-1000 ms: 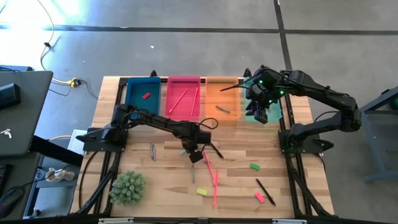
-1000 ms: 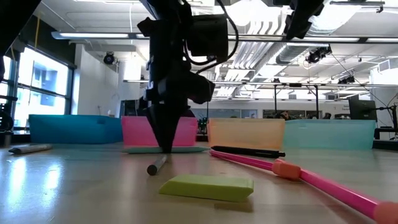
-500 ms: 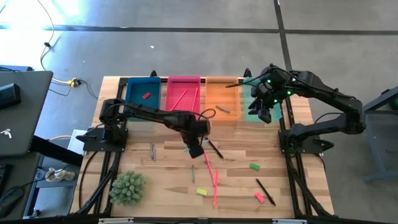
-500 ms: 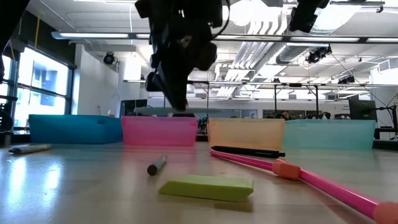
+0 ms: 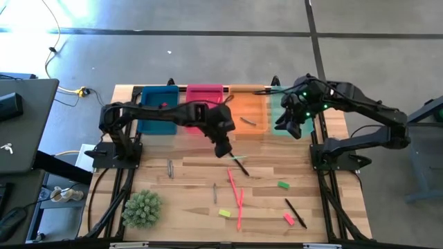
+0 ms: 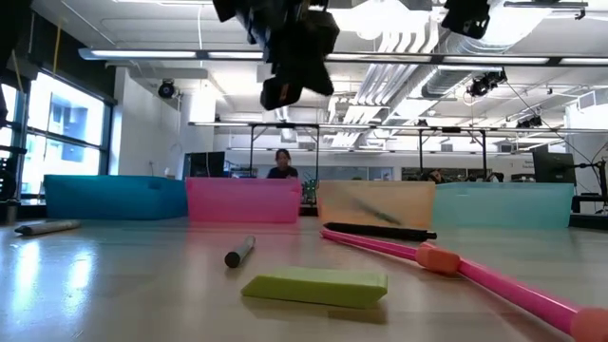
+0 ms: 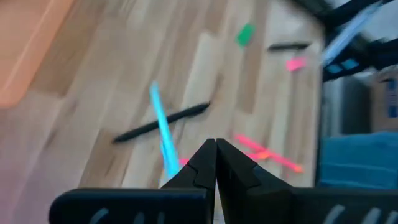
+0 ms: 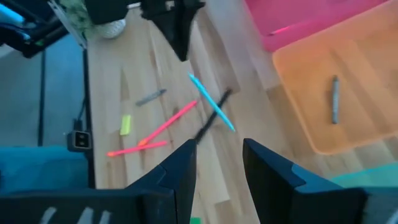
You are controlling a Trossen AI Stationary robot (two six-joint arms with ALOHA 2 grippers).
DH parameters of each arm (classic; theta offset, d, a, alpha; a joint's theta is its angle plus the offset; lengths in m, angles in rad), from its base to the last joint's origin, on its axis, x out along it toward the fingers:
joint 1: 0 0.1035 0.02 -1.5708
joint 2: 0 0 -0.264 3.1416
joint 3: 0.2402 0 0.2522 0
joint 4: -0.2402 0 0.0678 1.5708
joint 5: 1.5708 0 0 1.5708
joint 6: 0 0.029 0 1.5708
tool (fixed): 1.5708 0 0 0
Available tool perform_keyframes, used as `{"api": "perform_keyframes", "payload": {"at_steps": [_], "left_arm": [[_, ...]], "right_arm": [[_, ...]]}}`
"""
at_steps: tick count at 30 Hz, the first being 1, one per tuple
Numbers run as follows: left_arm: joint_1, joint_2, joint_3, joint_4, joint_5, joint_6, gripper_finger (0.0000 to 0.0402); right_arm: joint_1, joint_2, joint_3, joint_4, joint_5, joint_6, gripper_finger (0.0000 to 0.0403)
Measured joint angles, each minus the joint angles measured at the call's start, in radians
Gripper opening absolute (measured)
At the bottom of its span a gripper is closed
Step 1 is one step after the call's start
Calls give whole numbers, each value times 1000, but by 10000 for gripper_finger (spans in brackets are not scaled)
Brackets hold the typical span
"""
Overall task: Sort crayons/erasers/pens/pencils in bins
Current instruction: Put the blue pen into the green bin
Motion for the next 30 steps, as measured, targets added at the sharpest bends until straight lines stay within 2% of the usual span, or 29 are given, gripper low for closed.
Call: {"api": "perform_keyframes", "payload": {"at_steps": [4, 15, 18, 24, 28, 30], "left_arm": [[23, -2, 1, 38, 72, 10, 1], [76, -5, 2, -35, 65, 144, 0], [88, -19, 1, -122, 13, 210, 0], [92, -81, 1, -306, -216, 336, 0], [99, -145, -1, -387, -228, 377, 0], [100, -189, -39, -376, -229, 382, 0]], "right_arm": [[43, 0, 0, 16, 40, 76, 124], [154, 6, 0, 11, 218, 319, 124], [190, 25, 0, 10, 290, 376, 124], [241, 92, 0, 5, 340, 422, 124], [256, 149, 0, -2, 339, 421, 124], [262, 172, 0, -21, 334, 418, 124]]}}
